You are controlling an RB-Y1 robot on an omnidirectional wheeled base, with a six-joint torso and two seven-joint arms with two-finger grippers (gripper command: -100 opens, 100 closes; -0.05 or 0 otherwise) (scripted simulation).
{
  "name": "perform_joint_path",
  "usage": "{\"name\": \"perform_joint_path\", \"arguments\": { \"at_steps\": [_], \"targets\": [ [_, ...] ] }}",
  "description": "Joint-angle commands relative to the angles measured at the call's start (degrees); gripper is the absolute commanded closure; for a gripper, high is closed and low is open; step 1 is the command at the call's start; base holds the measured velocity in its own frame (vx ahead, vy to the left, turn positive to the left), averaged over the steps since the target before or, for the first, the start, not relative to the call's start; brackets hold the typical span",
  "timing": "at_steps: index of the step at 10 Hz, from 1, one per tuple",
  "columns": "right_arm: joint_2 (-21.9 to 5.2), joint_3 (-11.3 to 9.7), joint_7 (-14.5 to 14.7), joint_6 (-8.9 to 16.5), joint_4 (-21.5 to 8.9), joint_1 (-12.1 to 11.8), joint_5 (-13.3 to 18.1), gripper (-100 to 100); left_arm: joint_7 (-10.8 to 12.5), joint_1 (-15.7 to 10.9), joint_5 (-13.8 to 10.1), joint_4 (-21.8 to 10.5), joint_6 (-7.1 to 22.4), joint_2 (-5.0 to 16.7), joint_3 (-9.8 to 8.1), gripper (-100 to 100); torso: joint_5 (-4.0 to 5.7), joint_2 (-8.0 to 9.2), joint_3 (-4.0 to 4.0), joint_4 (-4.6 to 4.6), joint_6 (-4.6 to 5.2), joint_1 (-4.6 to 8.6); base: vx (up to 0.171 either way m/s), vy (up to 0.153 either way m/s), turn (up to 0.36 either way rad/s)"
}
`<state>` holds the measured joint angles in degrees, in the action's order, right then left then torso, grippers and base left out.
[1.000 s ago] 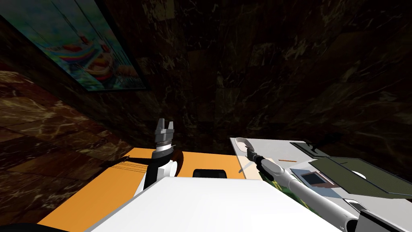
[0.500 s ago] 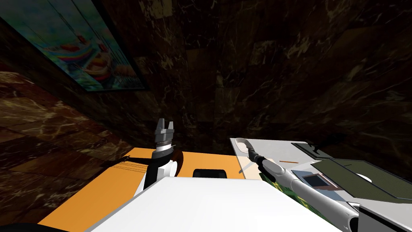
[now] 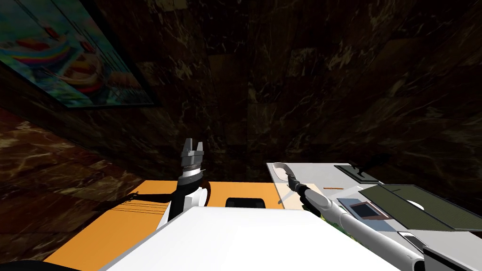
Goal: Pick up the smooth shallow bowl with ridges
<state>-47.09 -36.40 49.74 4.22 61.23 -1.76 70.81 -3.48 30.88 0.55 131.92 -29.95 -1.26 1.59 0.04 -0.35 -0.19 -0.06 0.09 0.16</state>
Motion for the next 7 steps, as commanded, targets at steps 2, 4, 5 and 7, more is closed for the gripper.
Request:
{"name": "perform_joint_path", "arguments": {
  "at_steps": [2,4,5,7],
  "targets": [
    [1.47,1.45,0.74,-0.06,1.11,-1.55,2.47,-100,0.0,-0.01,0.0,0.0,0.0,0.0,0.0,0,0.0,0.01,0.0,0.0,-0.04,-0.02,0.077,-0.022,-0.077],
    [1.21,1.62,0.52,-0.21,0.91,-1.51,2.3,100,0.0,-0.01,0.0,0.0,0.0,0.0,0.01,0,-0.01,0.11,0.05,0.02,-0.04,-0.06,0.022,-0.005,-0.01],
    [1.2,1.61,0.52,-0.2,0.9,-1.49,2.28,100,0.0,-0.01,0.0,0.0,0.0,0.0,0.01,0,-0.02,0.21,0.11,0.04,-0.03,-0.08,0.0,0.0,0.0],
    [1.19,1.61,0.54,-0.22,0.9,-1.48,2.3,100,0.0,-0.02,0.0,0.0,0.0,0.0,0.01,0,-0.02,0.29,0.16,0.06,-0.02,-0.11,0.002,-0.001,0.005]
  ]
}}
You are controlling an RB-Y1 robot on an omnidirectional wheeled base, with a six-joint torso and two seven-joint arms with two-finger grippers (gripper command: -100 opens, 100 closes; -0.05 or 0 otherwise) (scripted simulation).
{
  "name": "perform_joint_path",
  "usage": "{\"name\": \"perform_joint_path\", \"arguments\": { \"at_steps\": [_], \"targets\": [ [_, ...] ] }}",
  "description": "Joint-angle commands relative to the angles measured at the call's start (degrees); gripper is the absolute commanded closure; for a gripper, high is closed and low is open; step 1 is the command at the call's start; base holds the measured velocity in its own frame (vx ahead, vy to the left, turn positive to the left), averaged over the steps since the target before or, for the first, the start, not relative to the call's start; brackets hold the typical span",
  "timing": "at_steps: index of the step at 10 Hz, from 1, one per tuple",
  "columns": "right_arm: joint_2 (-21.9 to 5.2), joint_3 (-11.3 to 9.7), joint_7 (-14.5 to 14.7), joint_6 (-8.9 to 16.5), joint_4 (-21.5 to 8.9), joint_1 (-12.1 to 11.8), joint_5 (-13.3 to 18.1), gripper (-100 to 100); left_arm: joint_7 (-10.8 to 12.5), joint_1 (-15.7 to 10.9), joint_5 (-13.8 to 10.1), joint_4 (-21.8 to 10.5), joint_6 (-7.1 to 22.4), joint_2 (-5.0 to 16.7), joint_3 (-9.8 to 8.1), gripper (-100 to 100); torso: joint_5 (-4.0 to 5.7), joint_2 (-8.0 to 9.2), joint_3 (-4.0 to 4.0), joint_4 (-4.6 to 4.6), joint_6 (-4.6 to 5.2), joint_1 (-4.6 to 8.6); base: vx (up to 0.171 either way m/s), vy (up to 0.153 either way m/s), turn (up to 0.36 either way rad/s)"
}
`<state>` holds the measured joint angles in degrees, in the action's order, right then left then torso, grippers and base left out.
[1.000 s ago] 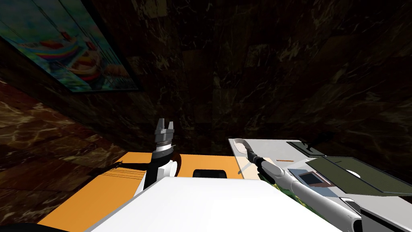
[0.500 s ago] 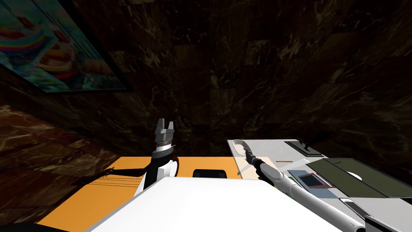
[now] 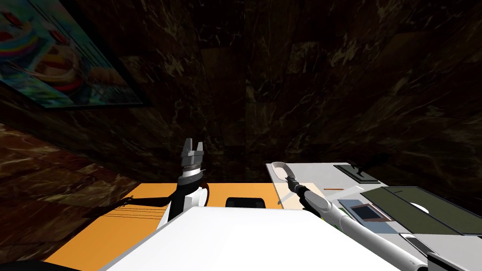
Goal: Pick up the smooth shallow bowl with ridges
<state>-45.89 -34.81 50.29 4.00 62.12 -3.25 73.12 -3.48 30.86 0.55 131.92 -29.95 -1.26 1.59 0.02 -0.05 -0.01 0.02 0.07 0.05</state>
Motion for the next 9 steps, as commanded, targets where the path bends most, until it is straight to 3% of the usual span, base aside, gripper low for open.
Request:
{"name": "perform_joint_path", "arguments": {
  "at_steps": [1,2,3,6,7,8,9],
  "targets": [
    [0.0,0.0,0.0,0.0,0.0,0.0,0.0,100,0.0,0.0,0.0,0.0,0.0,0.0,0.0,0,0.0,0.0,0.0,0.0,0.0,0.0,0.0,0.0,0.0],
    [0.01,-0.01,0.0,-0.01,0.0,-0.01,0.0,0,0.0,0.0,0.0,0.0,0.0,0.0,0.0,0,-0.01,0.01,0.01,0.01,0.0,-0.01,0.0,0.0,0.0],
    [-0.59,0.26,-0.69,-0.87,-1.89,1.42,-1.08,100,0.0,0.0,0.0,0.0,0.0,0.0,0.0,0,-0.02,0.02,0.02,0.02,0.0,-0.02,-0.101,0.024,0.226],
    [-1.02,0.47,-1.13,-1.39,-2.94,2.16,-1.71,100,0.0,-0.01,0.0,0.0,0.0,0.0,0.0,0,-0.07,0.58,0.34,0.12,0.06,-0.2,-0.121,0.032,0.085],
    [-1.67,0.78,-1.79,-2.17,-4.51,3.27,-2.65,100,0.0,-0.01,0.0,0.0,0.0,0.0,0.0,0,-0.08,0.42,0.26,0.11,0.08,-0.13,-0.081,0.028,0.135],
    [-0.85,1.78,-1.24,-2.49,-4.2,2.5,-1.41,100,0.0,-0.02,0.0,0.0,0.0,0.0,0.01,0,-0.1,0.4,0.26,0.15,-0.02,-0.16,-0.044,0.011,0.041],
    [-0.88,1.92,-1.3,-2.68,-4.35,2.6,-1.43,0,0.0,0.0,0.0,0.0,0.0,0.0,0.0,0,-0.09,0.31,0.21,0.12,0.04,-0.13,-0.007,0.002,-0.009]
  ]
}}
